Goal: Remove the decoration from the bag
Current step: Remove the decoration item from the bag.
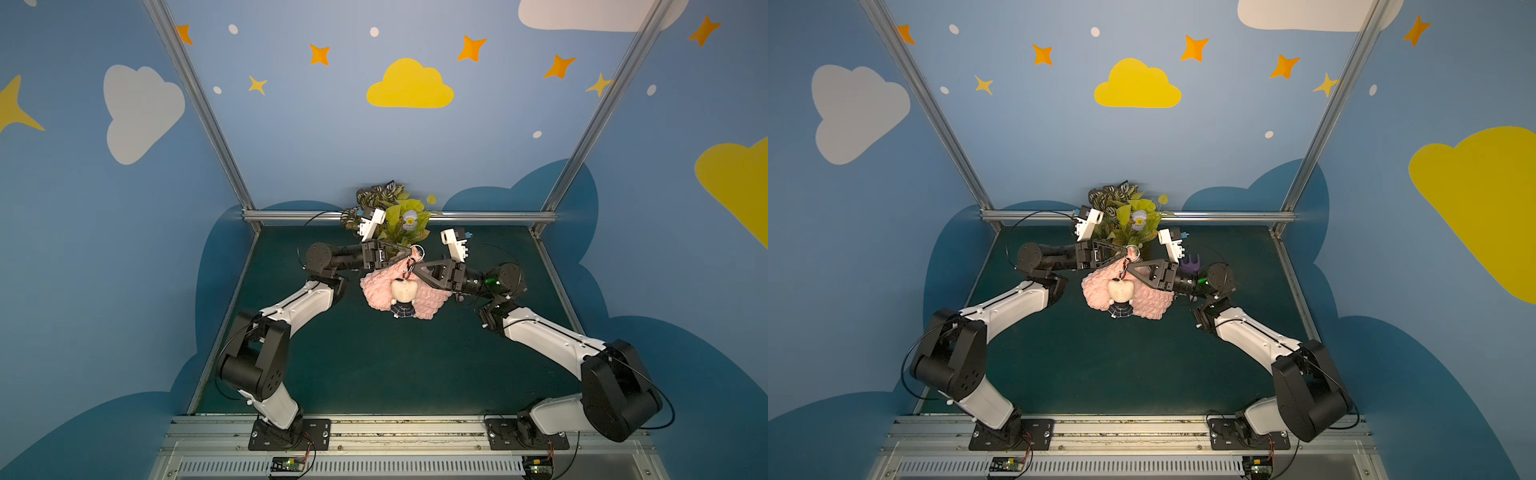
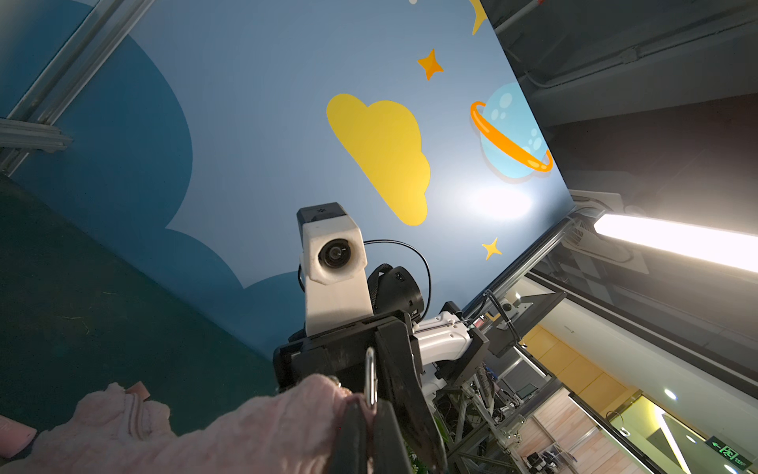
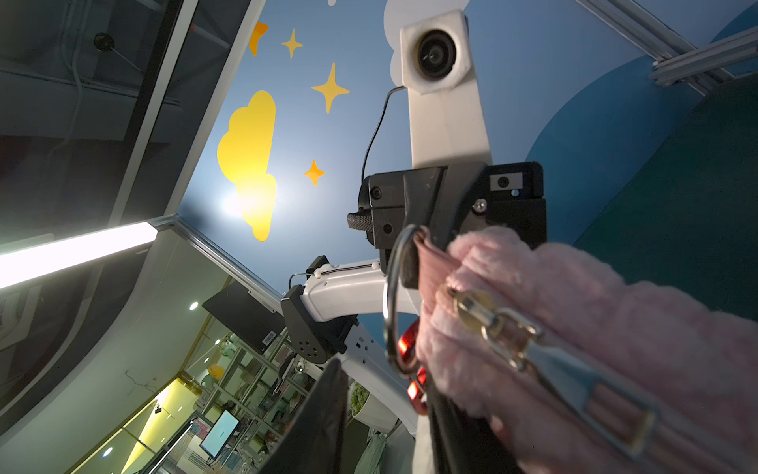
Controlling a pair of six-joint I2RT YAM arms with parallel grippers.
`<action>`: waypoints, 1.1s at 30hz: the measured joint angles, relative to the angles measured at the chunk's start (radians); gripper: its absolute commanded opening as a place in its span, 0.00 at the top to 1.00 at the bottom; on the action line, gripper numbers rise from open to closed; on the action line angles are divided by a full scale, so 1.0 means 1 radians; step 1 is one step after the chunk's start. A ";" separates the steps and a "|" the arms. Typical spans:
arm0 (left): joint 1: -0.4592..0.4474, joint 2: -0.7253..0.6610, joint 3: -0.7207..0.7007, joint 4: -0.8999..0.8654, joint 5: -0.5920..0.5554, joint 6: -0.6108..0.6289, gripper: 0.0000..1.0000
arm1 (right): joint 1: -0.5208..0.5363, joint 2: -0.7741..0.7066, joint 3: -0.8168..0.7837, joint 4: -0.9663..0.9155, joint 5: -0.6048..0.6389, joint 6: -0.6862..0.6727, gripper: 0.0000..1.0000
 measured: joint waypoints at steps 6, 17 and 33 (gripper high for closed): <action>0.000 0.002 0.000 -0.004 -0.013 0.000 0.98 | 0.000 0.071 0.026 0.054 -0.002 0.026 0.64; -0.003 0.005 0.000 -0.013 -0.035 0.001 0.98 | 0.000 0.147 0.033 0.192 0.016 0.084 0.62; -0.021 0.005 0.033 -0.002 -0.051 -0.039 0.98 | 0.024 0.124 0.078 0.204 -0.039 0.074 0.62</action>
